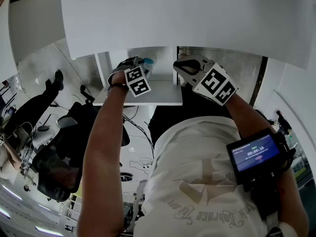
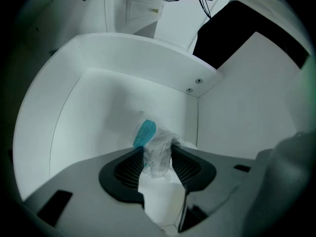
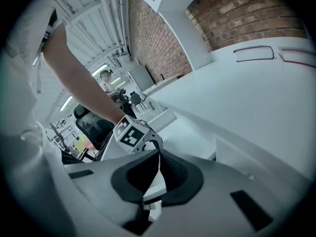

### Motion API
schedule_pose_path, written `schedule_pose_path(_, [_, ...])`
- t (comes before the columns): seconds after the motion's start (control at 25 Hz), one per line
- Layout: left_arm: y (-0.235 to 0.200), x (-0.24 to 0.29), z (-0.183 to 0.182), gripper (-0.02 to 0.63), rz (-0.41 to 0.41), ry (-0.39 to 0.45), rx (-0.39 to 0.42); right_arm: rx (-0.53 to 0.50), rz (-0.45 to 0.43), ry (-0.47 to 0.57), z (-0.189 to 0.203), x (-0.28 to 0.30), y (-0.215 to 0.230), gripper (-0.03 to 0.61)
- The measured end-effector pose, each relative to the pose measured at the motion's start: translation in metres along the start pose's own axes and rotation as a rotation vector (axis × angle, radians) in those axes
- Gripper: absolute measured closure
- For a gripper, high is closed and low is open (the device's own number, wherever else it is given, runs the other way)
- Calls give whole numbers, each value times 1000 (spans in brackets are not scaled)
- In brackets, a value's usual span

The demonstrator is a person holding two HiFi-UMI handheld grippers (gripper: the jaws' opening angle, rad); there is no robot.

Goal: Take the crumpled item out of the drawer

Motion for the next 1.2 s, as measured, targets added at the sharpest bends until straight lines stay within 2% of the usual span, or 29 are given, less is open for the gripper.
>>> schedule_pose_path(0.32, [-1, -7, 2, 470, -24, 21, -45, -19, -6, -6, -1, 2, 0, 554])
schedule_pose_path(0.88, [0, -33, 13, 480, -103, 63, -184, -79, -49, -5, -11, 11, -7, 554])
schedule_pose_path(1.2, [7, -50, 18, 480, -160, 72, -193, -110, -67, -12, -14, 16, -12, 554])
Point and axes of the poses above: the fingertips, and each gripper's own axes: x forward along the fingers, y to its right, z out of its underside, the point moved 9 cm from there along -x, backward along the fingers, and after that the axes turned 1 degree about y, right-handed, at the moved point
